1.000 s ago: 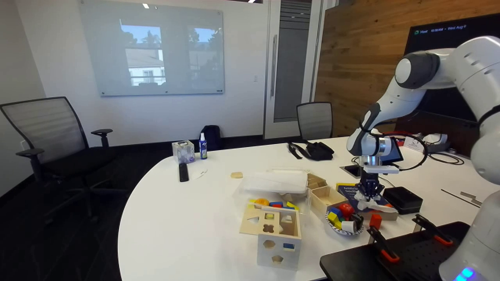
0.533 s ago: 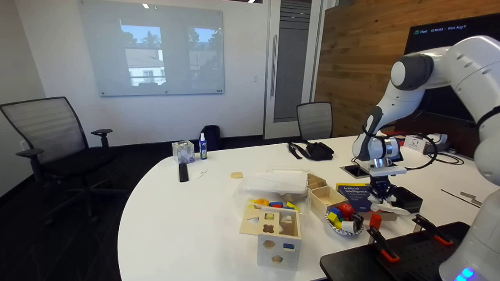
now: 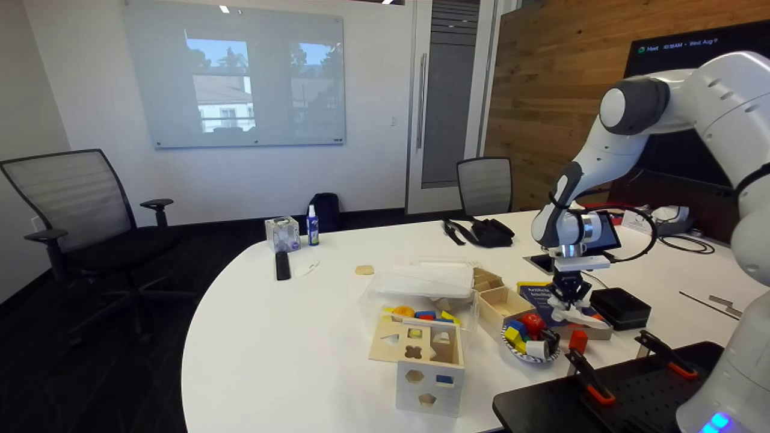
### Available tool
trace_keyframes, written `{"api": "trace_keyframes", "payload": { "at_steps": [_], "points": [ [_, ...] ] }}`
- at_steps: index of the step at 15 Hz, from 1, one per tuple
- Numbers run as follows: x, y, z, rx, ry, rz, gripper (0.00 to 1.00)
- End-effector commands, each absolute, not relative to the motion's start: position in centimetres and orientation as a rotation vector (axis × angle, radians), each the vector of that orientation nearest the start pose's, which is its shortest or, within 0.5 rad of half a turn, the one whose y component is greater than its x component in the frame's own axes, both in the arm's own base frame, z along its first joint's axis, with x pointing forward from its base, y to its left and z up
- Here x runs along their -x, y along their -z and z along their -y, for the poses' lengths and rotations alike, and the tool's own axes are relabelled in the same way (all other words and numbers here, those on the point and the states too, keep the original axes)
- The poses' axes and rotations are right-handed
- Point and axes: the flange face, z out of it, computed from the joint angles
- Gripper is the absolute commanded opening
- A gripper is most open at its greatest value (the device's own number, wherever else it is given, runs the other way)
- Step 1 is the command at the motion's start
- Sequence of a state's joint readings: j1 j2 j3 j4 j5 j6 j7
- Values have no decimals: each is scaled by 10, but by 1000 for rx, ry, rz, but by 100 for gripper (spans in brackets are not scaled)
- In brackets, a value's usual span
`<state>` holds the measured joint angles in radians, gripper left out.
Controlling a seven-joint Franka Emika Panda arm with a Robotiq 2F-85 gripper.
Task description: Use the paper towel to wipe the book
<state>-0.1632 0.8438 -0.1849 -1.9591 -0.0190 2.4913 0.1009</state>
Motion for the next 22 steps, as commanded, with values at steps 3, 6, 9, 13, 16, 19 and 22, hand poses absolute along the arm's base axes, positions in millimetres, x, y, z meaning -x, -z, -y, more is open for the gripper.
{"api": "trace_keyframes", "payload": {
  "at_steps": [3, 6, 9, 13, 16, 19, 22],
  "points": [
    [-519, -14, 144, 3058, -524, -333, 1],
    [-512, -12, 140, 3046, -590, -279, 1],
    [-503, -13, 153, 3064, -645, -339, 1],
    [-498, -28, 189, 3147, -640, -513, 1],
    [-501, -45, 219, 3196, -549, -670, 1],
    [-514, -54, 236, 3236, -402, -784, 1],
    [-532, -55, 238, 3254, -268, -863, 1]
  ]
}}
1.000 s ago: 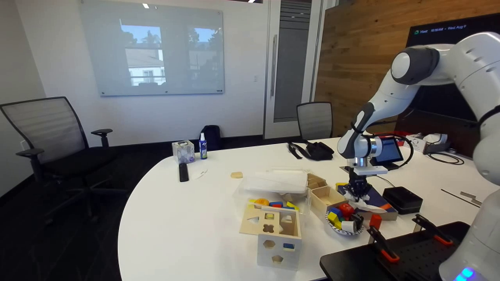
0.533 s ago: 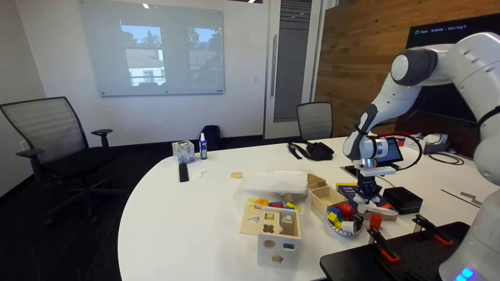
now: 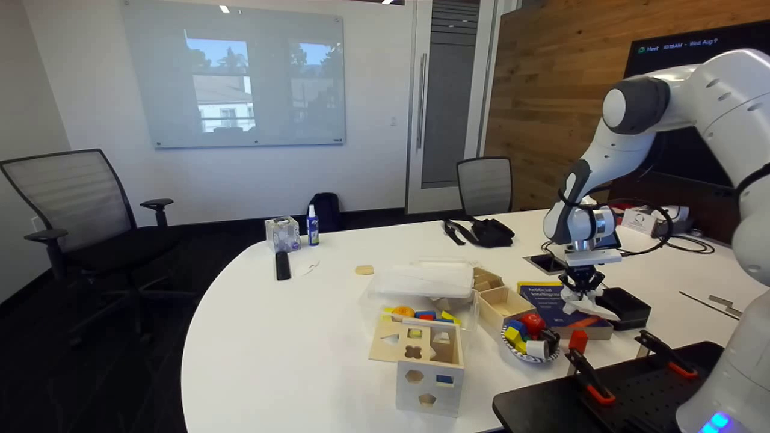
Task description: Use the paper towel to wipe the book
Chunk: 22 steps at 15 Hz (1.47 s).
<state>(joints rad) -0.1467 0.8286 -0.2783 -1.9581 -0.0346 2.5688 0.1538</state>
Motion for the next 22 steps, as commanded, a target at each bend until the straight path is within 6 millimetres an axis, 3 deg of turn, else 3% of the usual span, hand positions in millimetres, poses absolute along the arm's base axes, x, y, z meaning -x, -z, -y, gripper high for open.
{"api": "trace_keyframes", "payload": {
  "at_steps": [1, 9, 13, 15, 19, 22],
  "points": [
    [-537, -54, 238, 3259, -234, -881, 1],
    [-576, -36, 242, 3222, -143, -926, 1],
    [-604, -45, 220, 3188, -65, -861, 1],
    [-614, -39, 203, 3155, -74, -804, 1],
    [-617, -16, 174, 3096, -141, -713, 1],
    [-610, -20, 181, 3076, -219, -684, 1]
  ]
}}
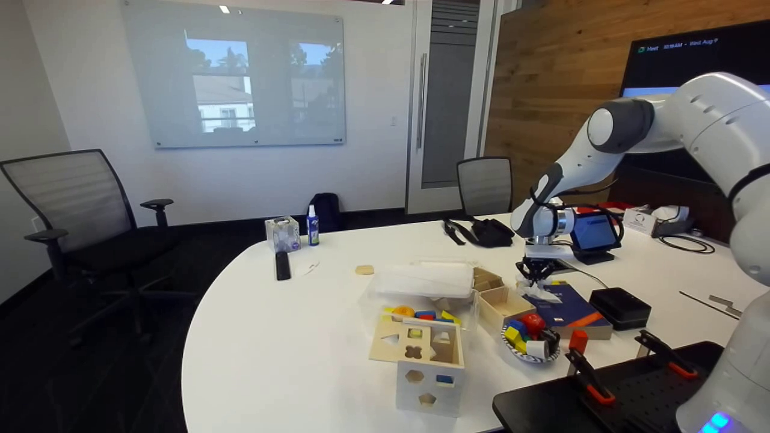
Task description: Use the paper towel to wipe the book
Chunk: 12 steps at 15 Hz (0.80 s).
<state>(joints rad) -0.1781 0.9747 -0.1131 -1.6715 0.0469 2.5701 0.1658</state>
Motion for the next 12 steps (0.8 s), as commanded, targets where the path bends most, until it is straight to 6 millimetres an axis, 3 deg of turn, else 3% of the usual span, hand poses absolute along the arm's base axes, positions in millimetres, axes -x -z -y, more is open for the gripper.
{"api": "trace_keyframes", "payload": {
  "at_steps": [1, 5, 8, 12],
  "points": [
    [-608, -23, 185, 3066, -238, -684, 1],
    [-595, -39, 190, 3036, -361, -637, 1],
    [-592, -56, 179, 3041, -373, -609, 1],
    [-596, -100, 123, 3068, -246, -418, 1]
  ]
}}
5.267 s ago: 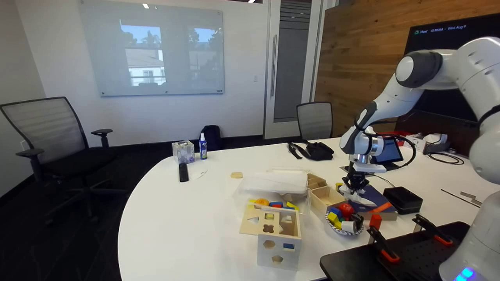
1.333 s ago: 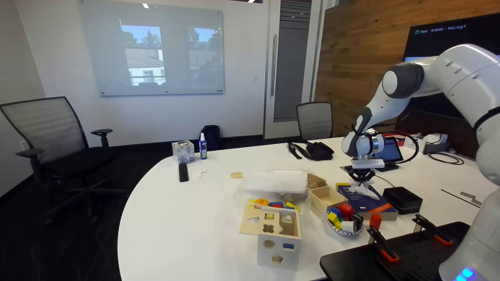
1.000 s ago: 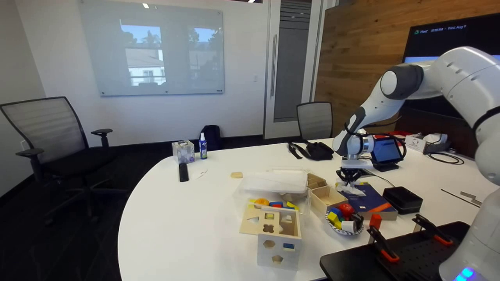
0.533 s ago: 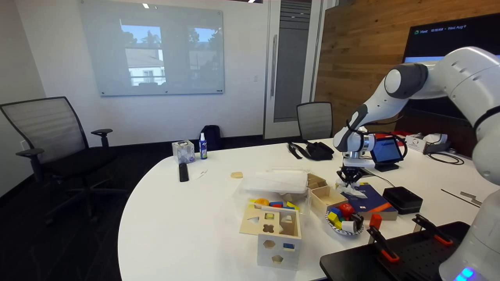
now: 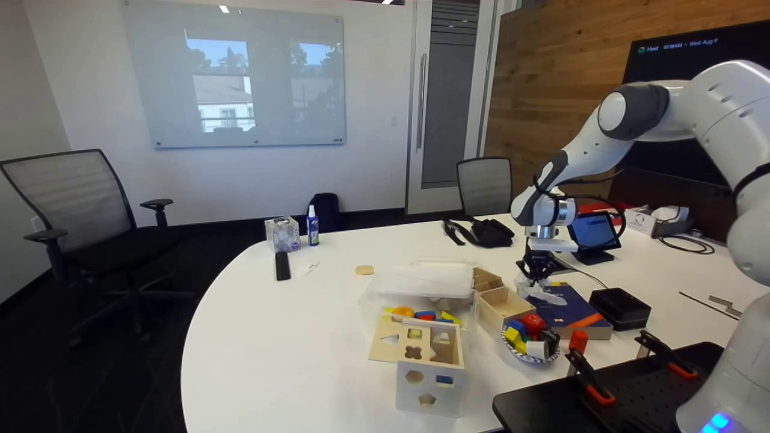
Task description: Use the paper towel to wipe the book
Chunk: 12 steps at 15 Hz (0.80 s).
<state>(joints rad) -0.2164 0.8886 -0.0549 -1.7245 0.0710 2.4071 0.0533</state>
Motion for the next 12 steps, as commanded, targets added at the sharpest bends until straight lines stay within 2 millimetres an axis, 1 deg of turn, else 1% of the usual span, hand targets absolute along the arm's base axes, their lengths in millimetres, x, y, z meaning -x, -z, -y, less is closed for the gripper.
{"api": "trace_keyframes", "payload": {
  "at_steps": [1, 3, 5, 6, 7, 9, 11, 12],
  "points": [
    [-597, -110, 104, 3075, -215, -330, 1],
    [-595, -128, 60, 3066, -182, -157, 1],
    [-583, -143, 10, 3029, -216, 20, 1],
    [-571, -145, -14, 3012, -249, 95, 1],
    [-558, -149, -37, 2992, -275, 154, 1],
    [-523, -147, -71, 2963, -342, 220, 1],
    [-485, -145, -96, 2940, -419, 239, 1],
    [-465, -143, -102, 2939, -449, 223, 1]
  ]
}}
